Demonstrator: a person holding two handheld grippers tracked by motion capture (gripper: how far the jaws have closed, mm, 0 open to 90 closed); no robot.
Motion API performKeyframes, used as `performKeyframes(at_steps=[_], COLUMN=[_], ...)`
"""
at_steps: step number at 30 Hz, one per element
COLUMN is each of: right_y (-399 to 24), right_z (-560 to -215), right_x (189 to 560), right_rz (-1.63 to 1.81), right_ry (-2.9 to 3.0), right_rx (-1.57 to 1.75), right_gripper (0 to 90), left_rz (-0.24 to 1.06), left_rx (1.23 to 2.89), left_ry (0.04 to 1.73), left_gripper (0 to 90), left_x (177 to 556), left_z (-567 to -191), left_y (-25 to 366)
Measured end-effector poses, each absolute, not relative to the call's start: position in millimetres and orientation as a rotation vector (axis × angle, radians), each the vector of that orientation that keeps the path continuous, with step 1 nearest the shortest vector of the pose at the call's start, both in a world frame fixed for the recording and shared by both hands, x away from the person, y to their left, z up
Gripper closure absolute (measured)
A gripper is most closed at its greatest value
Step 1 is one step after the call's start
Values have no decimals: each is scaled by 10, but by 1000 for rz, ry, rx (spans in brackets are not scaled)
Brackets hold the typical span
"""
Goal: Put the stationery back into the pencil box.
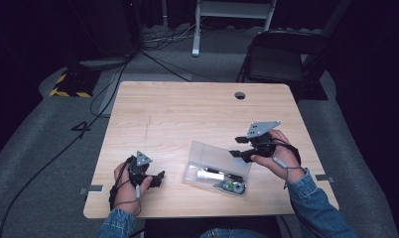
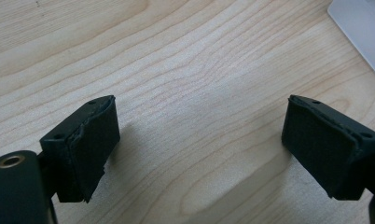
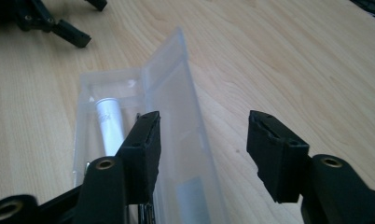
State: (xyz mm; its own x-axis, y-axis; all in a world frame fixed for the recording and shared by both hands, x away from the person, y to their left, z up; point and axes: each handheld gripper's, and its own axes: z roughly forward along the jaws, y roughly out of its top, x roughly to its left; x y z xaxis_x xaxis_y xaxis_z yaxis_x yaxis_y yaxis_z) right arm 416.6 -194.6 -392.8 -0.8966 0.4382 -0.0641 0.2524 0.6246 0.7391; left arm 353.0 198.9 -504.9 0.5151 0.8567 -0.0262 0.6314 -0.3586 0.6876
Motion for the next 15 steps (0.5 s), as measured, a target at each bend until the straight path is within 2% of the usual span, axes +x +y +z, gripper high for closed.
performKeyframes(at_steps=[15], right_y=[-2494], right_z=[-3866], right_x=[4318], right_rz=[1150], right_ry=[2474], right_rx=[814], right_gripper=[364], left_rz=[464], left_rx=[2102], left_ry=[1224], left_gripper=[113], left_x=[3562], left_z=[-5049], left_y=[2041])
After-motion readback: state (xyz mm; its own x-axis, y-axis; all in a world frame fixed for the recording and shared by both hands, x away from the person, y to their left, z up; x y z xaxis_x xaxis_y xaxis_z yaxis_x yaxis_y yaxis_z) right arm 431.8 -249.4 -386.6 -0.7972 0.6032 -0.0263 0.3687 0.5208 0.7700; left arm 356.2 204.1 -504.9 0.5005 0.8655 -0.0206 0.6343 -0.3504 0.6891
